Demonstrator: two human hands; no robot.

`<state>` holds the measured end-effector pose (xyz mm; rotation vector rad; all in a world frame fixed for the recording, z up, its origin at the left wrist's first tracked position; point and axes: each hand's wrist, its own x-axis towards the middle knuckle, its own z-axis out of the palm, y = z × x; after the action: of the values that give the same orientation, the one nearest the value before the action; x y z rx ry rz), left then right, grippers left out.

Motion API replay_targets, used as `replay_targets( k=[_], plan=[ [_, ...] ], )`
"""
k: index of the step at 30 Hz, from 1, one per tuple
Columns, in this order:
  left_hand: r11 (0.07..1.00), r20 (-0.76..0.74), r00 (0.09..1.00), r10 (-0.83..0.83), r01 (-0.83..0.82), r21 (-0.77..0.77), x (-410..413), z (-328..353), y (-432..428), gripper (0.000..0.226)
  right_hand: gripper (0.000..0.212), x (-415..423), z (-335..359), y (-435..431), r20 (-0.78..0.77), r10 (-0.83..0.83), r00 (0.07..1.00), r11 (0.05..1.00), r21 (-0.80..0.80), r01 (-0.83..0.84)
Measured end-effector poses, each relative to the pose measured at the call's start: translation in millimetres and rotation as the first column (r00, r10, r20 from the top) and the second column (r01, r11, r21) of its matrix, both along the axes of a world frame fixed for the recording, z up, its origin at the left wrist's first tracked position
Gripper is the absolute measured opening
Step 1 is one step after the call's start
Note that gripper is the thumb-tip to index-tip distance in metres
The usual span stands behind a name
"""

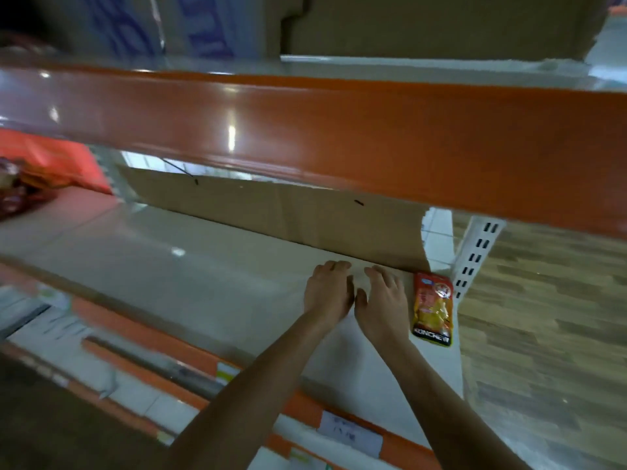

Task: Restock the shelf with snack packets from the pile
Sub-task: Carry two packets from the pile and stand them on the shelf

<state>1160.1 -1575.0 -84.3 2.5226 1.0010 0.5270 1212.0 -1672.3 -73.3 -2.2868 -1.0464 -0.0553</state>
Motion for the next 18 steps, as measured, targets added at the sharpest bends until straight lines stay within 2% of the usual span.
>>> replay_targets(
  k=[8,18],
  plan=[
    [0.958,0.042,0.961,0.275,-0.277,0.07,-128,19,75,0.037,0.049,-95,10,93,0.032,0.333,0.942,0.942,-0.059,-0.331],
    [0.873,0.038,0.878,0.477,-0.479,0.09,-293,43,167,0.036,0.051,-252,20,207,-0.063,0.519,0.852,0.854,0.061,-0.516]
  ],
)
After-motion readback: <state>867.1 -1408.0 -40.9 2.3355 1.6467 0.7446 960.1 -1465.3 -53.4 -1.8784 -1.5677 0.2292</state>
